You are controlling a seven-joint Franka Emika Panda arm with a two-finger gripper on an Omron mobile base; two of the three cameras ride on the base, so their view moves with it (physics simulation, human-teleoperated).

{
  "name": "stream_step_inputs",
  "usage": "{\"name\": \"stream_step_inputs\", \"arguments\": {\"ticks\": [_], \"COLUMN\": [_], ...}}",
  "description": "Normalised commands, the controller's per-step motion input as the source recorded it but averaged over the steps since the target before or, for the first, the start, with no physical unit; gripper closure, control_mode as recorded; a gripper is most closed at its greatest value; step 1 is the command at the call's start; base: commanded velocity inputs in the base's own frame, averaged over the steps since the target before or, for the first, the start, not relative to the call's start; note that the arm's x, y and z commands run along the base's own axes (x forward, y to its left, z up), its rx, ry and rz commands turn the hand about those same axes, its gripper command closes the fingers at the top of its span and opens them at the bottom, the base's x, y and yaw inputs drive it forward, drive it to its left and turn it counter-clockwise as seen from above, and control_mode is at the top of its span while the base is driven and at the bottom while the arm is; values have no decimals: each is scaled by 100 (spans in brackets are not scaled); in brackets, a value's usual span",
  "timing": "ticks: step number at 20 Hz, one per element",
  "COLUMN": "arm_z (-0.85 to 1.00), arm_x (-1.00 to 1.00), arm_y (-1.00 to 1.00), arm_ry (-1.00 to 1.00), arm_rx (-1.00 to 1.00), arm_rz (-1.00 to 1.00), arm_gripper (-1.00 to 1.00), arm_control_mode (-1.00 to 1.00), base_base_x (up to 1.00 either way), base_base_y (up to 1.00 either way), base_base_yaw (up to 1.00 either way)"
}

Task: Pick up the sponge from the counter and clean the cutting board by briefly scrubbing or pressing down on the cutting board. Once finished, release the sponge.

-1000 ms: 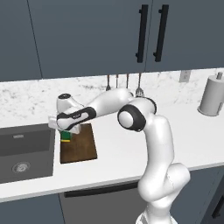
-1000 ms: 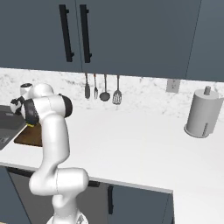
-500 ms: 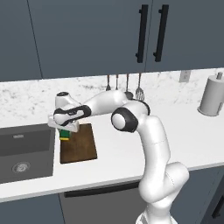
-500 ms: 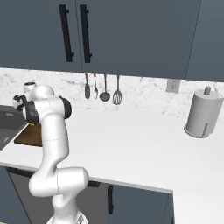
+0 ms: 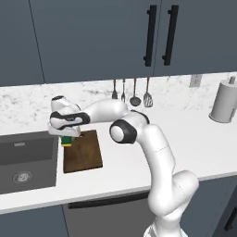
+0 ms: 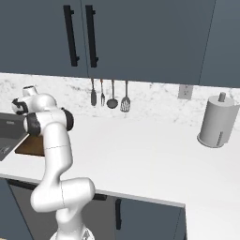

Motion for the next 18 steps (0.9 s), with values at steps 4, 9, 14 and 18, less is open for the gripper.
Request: {"name": "stream_step_inputs", "arguments": {"ticks": [4,9,14,18], "arm_z": [-47,-38,-36,-29], "arm_x": [0,-10,-8,-16], "arm_y": [-16,-54,-89,-94], "arm_ry": [0,-2,-3,-7], "arm_rx": [-12,-2,0,7], "arm_rz": [0,4,14,19], "arm_gripper": [100,100,100,100], "arm_control_mode": [-100,-100,-100,-100], "base_base_x": [0,0,0,0], "base_base_y": [0,0,0,0], "base_base_yaw": [0,0,0,0]}}
